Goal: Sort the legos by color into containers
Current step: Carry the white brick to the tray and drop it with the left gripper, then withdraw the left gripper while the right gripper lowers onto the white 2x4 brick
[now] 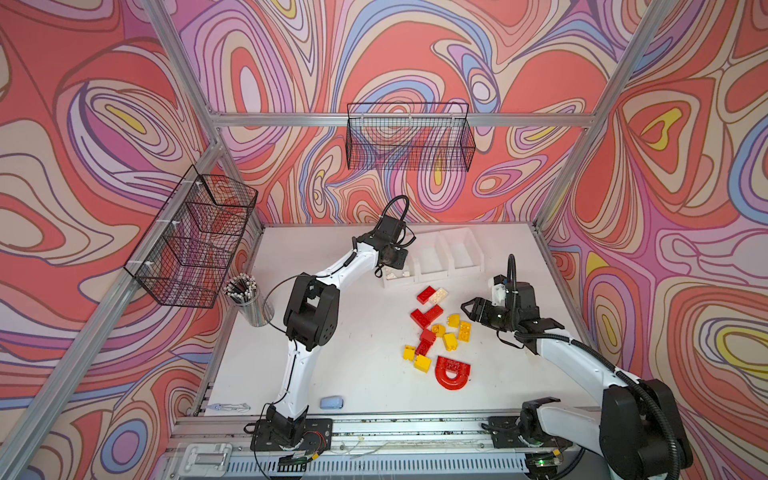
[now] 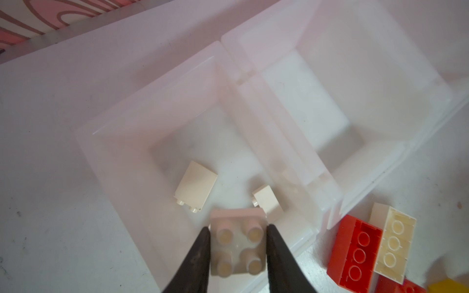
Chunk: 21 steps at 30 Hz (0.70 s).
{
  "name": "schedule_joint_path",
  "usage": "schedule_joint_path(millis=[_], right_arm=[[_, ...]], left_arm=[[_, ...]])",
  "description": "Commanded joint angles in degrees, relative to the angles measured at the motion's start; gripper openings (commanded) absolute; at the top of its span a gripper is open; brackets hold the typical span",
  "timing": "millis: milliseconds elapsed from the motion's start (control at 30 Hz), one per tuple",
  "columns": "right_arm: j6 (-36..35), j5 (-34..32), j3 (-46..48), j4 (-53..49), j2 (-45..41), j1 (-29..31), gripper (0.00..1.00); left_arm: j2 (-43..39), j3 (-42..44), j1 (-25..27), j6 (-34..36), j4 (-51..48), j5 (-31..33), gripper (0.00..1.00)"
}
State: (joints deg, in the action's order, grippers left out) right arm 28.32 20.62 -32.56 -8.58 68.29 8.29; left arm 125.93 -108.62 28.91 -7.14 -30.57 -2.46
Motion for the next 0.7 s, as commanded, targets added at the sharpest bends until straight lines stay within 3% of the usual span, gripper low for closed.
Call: schedule_joint_path(millis=[0,133,233,400,667], right_arm=[[-1.41,-2.16,-0.05,-0.98,0.24,0.74,0.7],[-2.2,-4.72,-0.88,-2.19,0.3,1.87,0.7],[-2.48,-7.25,-1.86,-3.29,1.02,2.83,0.71],[-2.19,-14.09,-5.36,-5.13,3.79,7.09,0.71],[-0.1,-24.11,-11.2,-4.1,12.45,13.82,0.68]], left_arm=[[0.63,-3.2,0.1,-0.86,-2.53,0.93,0.53],[-0.87,-4.59,0.15,-0.6,-4.19,1.9,0.73],[-4.01,-4.32,0.12,-0.42,-5.37,2.15,0.8],[-12.92,-0.95,0.14,-1.84,-8.01,2.15,0.81],[-31.86,13.96,0.12,-6.51,-14.49,5.78,0.8]])
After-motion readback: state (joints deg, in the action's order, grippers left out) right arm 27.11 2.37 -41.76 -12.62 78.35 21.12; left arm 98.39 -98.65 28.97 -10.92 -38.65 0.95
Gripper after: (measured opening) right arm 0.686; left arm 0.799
